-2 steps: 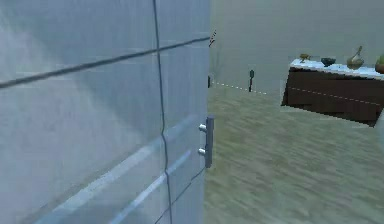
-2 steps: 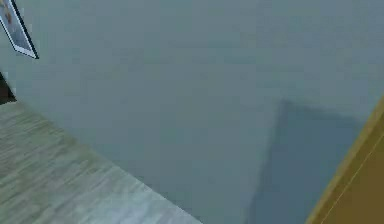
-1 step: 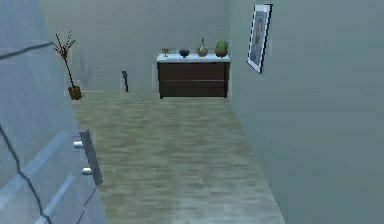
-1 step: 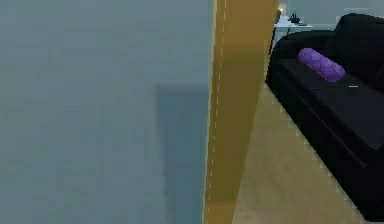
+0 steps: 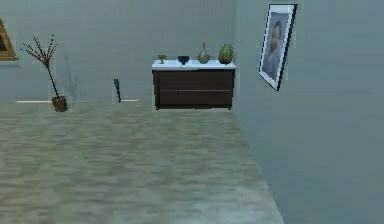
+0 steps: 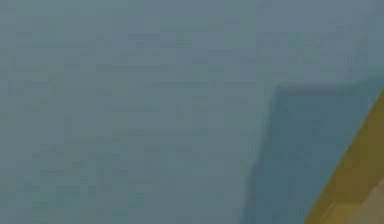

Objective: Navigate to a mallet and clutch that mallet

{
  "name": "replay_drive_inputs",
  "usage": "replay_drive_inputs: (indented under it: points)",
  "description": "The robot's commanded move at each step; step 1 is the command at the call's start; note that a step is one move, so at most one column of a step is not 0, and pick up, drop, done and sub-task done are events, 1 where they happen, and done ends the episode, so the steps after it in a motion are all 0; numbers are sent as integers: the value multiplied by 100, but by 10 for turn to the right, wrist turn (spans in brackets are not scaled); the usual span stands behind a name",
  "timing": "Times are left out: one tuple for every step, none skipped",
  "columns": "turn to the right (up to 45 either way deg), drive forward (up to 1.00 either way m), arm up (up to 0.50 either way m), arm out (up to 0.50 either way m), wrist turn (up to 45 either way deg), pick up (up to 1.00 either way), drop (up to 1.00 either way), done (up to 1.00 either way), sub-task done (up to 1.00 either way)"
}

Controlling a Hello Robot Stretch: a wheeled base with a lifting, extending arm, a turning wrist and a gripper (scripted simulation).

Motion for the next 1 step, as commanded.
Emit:
replay_drive_inputs:
  points:
    - [-210, 0, 0, 0, 0, 0, 0, 0, 0]
